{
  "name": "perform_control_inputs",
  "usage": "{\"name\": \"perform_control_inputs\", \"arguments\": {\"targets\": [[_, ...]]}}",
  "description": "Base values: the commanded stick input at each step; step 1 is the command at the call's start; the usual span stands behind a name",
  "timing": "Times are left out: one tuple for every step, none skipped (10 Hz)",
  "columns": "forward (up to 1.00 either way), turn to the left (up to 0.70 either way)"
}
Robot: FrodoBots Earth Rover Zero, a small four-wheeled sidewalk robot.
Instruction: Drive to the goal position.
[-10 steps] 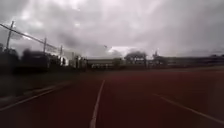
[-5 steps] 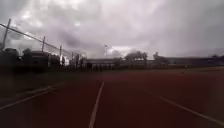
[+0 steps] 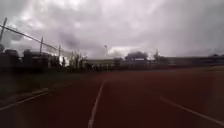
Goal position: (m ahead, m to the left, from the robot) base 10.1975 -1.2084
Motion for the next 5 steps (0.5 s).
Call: {"name": "perform_control_inputs", "arguments": {"targets": [[0.50, 0.00], [0.50, 0.00], [0.50, 0.00], [0.50, 0.00], [0.50, 0.00]]}}
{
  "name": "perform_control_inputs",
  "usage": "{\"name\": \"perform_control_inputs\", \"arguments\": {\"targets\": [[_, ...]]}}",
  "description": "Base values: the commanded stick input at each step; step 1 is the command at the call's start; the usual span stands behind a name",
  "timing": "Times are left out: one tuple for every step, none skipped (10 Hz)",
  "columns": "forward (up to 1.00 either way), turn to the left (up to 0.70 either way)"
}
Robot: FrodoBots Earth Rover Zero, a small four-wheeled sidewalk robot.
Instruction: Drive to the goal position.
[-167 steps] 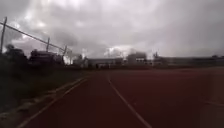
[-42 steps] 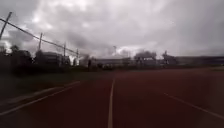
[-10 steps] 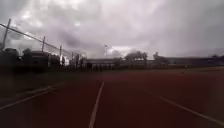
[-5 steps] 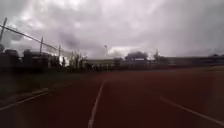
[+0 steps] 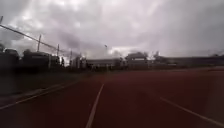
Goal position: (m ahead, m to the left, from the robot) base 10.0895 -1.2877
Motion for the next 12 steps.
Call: {"name": "perform_control_inputs", "arguments": {"targets": [[0.50, 0.00], [0.50, 0.00], [0.50, 0.00], [0.50, 0.00], [0.50, 0.00], [0.50, 0.00], [0.50, 0.00], [0.50, 0.00], [0.50, 0.00], [0.50, 0.00], [0.50, 0.00], [0.50, 0.00]]}}
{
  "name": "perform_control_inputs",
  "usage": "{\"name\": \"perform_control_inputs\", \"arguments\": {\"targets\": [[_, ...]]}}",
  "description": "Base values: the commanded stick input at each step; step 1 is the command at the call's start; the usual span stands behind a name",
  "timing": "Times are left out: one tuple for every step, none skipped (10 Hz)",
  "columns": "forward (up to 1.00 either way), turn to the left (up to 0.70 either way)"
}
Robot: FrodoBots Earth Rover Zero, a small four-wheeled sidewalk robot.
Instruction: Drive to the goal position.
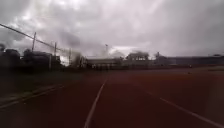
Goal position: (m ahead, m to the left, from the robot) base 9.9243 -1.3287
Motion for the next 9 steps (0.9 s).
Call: {"name": "perform_control_inputs", "arguments": {"targets": [[0.50, 0.00], [0.50, 0.00], [0.50, 0.00], [0.50, 0.00], [0.50, 0.00], [0.50, 0.00], [0.50, 0.00], [0.50, 0.00], [0.50, 0.00]]}}
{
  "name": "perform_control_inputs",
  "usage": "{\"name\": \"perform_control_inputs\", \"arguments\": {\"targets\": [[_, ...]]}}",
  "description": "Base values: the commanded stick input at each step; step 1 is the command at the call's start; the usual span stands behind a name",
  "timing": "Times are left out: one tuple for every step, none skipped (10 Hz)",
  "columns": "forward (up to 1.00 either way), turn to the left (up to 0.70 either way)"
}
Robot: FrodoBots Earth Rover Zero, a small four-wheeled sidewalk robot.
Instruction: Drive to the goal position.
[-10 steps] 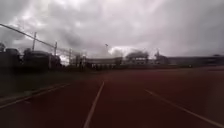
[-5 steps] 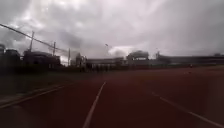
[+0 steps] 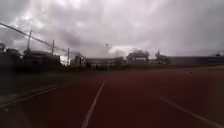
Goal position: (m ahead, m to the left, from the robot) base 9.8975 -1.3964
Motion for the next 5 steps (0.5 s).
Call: {"name": "perform_control_inputs", "arguments": {"targets": [[0.50, 0.00], [0.50, 0.00], [0.50, 0.00], [0.50, 0.00], [0.50, 0.00]]}}
